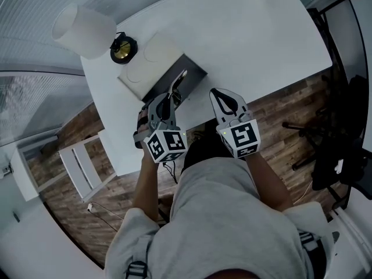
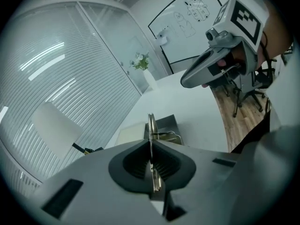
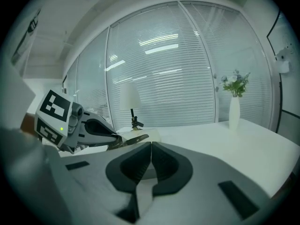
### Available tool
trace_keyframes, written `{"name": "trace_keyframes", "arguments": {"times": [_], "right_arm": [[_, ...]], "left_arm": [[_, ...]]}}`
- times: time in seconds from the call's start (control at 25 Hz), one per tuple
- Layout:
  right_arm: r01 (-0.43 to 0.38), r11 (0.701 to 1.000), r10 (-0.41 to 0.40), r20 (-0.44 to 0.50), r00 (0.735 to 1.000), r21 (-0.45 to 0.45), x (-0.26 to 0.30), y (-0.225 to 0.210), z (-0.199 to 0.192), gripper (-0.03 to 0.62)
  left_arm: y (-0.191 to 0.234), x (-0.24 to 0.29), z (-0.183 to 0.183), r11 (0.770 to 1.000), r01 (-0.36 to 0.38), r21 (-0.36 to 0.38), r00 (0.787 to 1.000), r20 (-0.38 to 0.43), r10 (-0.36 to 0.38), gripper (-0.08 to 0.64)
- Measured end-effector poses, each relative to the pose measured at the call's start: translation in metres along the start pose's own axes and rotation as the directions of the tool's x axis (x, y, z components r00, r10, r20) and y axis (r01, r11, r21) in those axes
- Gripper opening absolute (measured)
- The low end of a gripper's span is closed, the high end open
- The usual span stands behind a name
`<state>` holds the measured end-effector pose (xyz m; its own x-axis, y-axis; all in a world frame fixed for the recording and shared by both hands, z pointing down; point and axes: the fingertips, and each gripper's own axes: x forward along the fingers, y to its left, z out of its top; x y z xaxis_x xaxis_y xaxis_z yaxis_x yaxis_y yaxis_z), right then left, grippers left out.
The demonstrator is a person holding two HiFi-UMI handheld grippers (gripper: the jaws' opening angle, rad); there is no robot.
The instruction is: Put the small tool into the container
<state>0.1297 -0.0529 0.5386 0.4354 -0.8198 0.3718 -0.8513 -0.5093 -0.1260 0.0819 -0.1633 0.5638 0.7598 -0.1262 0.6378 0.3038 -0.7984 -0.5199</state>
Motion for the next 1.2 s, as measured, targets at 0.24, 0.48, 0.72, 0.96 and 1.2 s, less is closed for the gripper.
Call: {"name": "trace_keyframes", "arguments": {"times": [0.24, 0.48, 0.72, 0.96, 1.2], "right_arm": [[0.002, 1.0, -0.002, -0.003, 1.0, 0.021, 0.007, -0.011, -0.003, 0.026], [0.001, 1.0, -0.001, -0.015, 1.0, 0.029, 0.012, -0.023, -0.006, 0.026], [0.006, 0.999, -0.005, -0.027, 1.0, 0.035, 0.021, -0.035, -0.008, 0.026], [-0.007, 0.999, 0.008, -0.039, 0.999, 0.031, 0.029, -0.04, -0.007, 0.026], [-0.014, 1.0, 0.015, -0.054, 0.998, 0.028, 0.041, -0.045, -0.006, 0.026]], "left_arm": [[-0.009, 0.018, 0.001, 0.998, 0.041, 0.039, 0.999, -0.032, -0.04, 0.026], [-0.012, 0.031, -0.003, 0.997, 0.06, 0.047, 0.996, -0.068, -0.057, 0.026], [-0.01, 0.047, -0.012, 0.998, 0.058, 0.006, 0.991, -0.118, -0.057, 0.026], [-0.009, 0.059, -0.019, 0.998, 0.056, -0.003, 0.986, -0.158, -0.056, 0.026], [-0.005, 0.069, -0.032, 0.999, 0.053, 0.0, 0.979, -0.198, -0.052, 0.026]]}}
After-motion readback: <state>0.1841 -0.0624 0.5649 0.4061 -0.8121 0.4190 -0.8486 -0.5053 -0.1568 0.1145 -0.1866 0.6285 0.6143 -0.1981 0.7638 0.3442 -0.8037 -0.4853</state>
